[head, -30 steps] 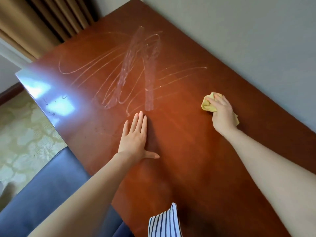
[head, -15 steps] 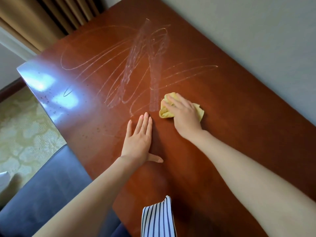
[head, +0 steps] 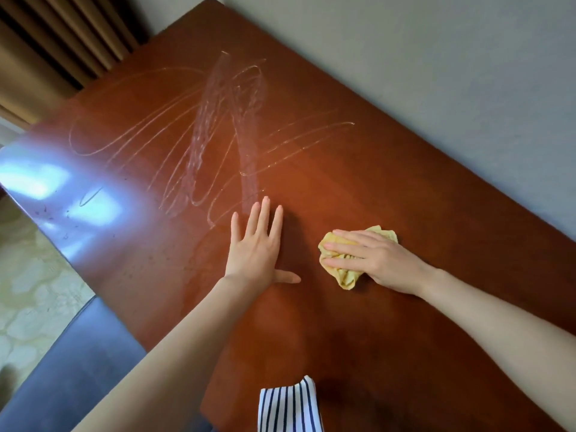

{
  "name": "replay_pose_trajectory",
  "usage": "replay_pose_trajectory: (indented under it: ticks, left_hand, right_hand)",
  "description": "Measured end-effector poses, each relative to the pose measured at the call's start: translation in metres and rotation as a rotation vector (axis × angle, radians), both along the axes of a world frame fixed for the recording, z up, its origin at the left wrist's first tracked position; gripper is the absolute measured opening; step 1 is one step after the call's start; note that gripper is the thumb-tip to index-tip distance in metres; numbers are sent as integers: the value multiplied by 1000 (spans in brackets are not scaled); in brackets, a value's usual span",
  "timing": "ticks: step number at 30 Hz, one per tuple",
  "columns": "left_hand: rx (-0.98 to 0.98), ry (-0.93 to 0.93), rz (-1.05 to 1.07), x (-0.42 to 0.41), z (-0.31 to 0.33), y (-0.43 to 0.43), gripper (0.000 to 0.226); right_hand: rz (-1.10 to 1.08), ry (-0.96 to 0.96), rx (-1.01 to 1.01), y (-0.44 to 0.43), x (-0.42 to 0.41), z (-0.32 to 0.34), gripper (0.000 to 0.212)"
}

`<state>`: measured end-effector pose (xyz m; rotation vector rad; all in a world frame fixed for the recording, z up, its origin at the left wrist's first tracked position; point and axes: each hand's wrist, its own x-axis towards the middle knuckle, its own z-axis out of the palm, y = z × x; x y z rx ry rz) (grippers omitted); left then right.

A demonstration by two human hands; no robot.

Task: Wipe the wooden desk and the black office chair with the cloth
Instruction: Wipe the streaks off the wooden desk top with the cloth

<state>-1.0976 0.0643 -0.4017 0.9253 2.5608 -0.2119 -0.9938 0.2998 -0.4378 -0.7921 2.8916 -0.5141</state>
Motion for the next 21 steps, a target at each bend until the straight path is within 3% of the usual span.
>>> replay_pose_trajectory:
  ticks: [6, 16, 21]
  left_hand:
    - [-92, 1, -190, -21, -3, 27, 141]
    - [-81, -22, -218, -25, -14, 31, 144]
    - [-37, -43, -213, -27, -17, 30, 143]
  right_hand:
    - [-423, -39, 50, 65, -18, 9, 70]
    - [-1011, 33, 23, 92, -125, 1, 60]
    - [-1100, 0, 104, 69, -186, -3, 55]
